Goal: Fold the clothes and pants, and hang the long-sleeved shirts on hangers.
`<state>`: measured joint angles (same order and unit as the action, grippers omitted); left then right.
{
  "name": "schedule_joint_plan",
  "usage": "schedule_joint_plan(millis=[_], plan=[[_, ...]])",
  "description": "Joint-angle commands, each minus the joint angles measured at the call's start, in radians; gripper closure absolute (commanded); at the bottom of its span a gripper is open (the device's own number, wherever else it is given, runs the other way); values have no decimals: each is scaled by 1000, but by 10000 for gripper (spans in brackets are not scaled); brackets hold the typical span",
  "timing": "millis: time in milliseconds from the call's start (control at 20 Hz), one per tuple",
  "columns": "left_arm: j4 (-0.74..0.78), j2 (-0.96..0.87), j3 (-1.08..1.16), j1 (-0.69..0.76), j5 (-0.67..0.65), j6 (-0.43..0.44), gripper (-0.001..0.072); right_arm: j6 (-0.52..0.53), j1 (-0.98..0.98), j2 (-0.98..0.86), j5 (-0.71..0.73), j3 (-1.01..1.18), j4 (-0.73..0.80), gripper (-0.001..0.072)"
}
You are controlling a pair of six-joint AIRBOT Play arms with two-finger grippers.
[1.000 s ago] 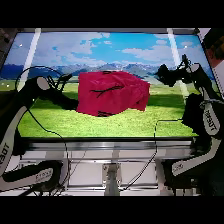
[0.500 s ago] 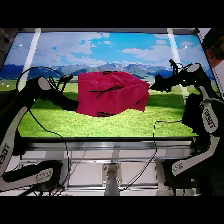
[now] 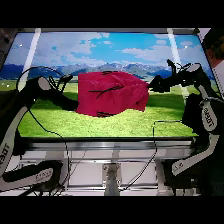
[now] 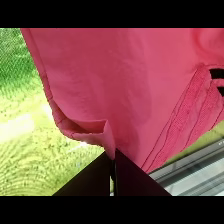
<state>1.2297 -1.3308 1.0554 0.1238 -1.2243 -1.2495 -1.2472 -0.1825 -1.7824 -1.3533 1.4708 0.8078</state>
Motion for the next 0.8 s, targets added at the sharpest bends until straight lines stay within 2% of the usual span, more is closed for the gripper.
schedule_joint_plan(millis=[0, 100, 250, 450, 750], plan=[[0, 1, 0, 1, 0, 0, 700, -3, 0, -2, -70, 2, 35, 316], [0, 1, 0, 1, 0, 0, 700, 12, 0, -3, -95, 2, 35, 389], [0, 1, 0, 1, 0, 0, 700, 47, 0, -19, -93, 2, 33, 389], [-1, 1, 0, 1, -1, 0, 700, 86, 0, -43, -13, 2, 34, 379], [-3, 1, 0, 1, 0, 0, 700, 137, 38, -63, -79, 2, -48, 380]])
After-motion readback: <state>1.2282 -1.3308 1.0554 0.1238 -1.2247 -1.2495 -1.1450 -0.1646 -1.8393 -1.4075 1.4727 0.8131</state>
